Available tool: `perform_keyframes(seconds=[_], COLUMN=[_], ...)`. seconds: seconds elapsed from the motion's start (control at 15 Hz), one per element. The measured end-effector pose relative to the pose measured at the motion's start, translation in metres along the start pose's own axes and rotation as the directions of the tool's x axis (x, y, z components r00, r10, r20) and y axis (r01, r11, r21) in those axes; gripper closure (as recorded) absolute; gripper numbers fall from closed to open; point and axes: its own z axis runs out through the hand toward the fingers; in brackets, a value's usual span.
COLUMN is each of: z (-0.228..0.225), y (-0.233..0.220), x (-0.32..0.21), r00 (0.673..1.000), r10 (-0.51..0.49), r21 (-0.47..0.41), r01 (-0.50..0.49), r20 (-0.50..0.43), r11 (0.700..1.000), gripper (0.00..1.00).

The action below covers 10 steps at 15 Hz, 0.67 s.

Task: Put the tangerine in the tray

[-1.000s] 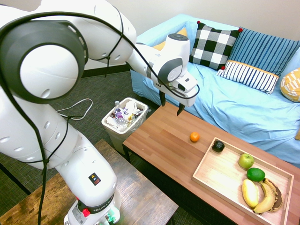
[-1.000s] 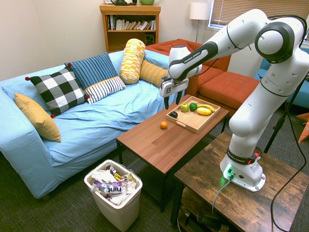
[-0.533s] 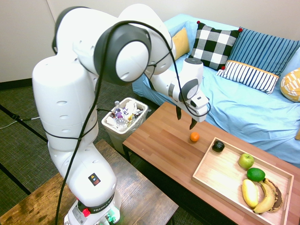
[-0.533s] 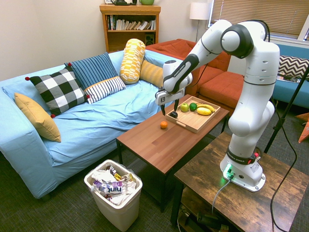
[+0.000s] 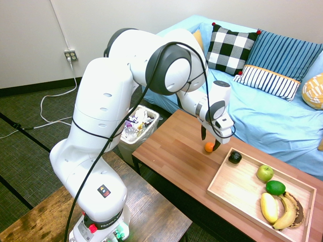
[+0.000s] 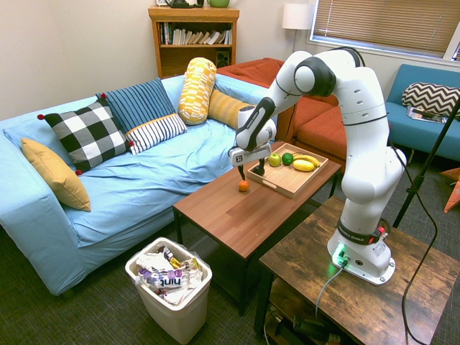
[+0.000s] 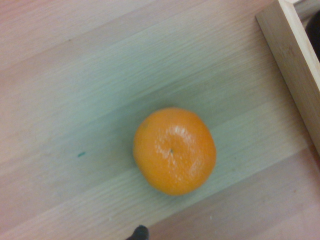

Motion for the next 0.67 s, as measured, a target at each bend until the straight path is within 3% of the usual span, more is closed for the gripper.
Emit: perform_keyframes(seconds=[0.67], z=[0.044], y=[-0.033], x=[0.011], r00=[0.999], r10=[0.006], r21=[-0.025], r01=[-0.005], r20=[0.04], r11=[1.0], gripper=[0.0])
